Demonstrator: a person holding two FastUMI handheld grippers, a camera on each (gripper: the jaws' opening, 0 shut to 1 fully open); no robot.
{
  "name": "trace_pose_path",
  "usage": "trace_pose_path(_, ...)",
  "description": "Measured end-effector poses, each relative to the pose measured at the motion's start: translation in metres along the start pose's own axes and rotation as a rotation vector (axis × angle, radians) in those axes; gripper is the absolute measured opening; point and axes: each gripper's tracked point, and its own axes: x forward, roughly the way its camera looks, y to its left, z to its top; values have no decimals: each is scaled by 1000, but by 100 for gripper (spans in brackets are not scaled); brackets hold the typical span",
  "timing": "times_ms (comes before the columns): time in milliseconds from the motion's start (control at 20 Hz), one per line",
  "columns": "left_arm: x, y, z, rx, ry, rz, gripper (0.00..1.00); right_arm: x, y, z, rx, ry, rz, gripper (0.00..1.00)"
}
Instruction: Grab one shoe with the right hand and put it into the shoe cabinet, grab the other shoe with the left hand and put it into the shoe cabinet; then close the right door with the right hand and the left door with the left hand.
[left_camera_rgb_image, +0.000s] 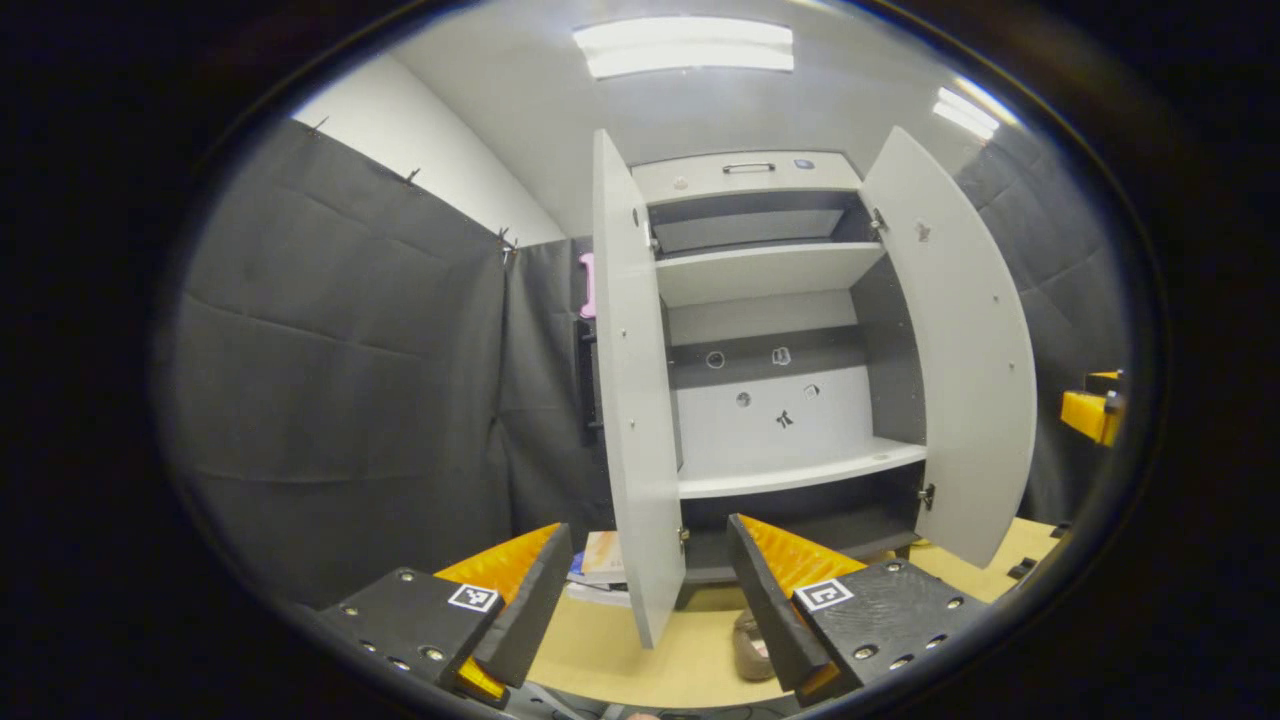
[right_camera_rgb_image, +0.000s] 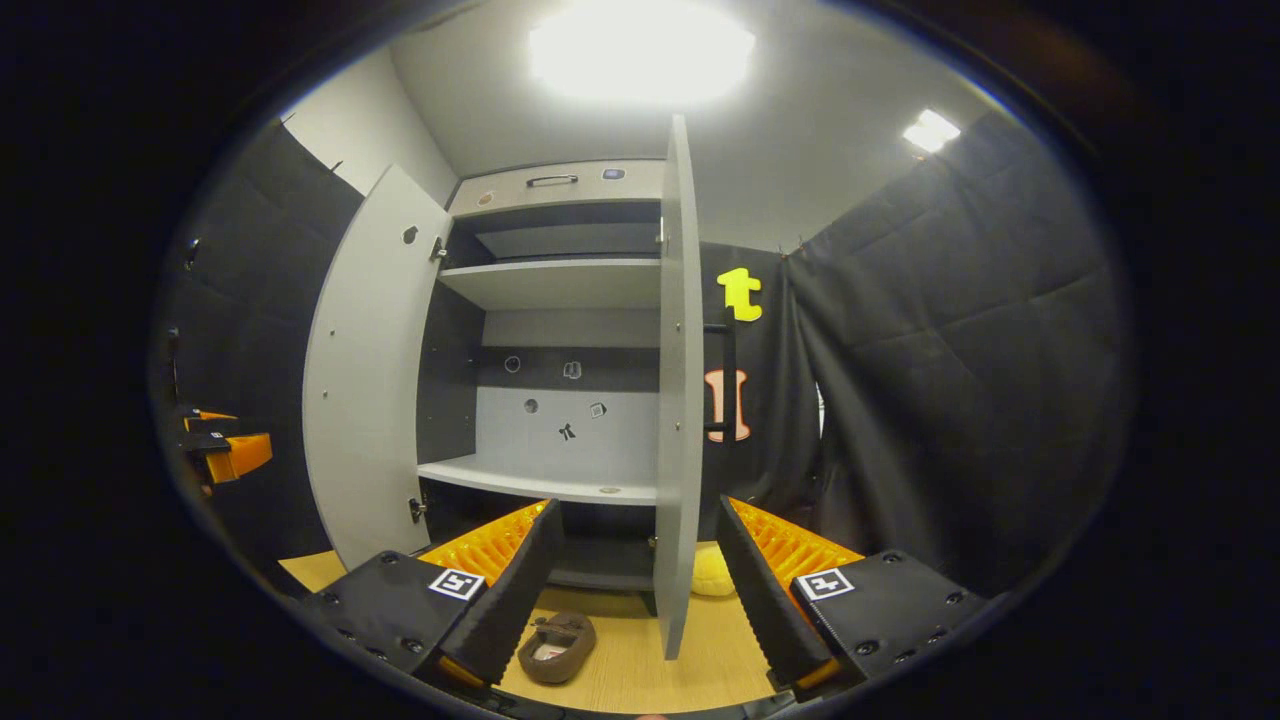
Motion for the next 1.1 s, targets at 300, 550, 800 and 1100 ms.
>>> trace_pose_path(300,-2,-6,-9,16,14,39,91,26,39,-36,50,73,140,96)
trace_pose_path(550,-1,-2,-17,21,32,87,91,47,78,-77,43,178,239,97)
trace_pose_path(800,-2,34,-29,47,49,144,91,77,104,-121,65,288,272,98)
trace_pose_path(1100,8,65,-37,62,64,201,96,106,127,-177,5,406,302,98)
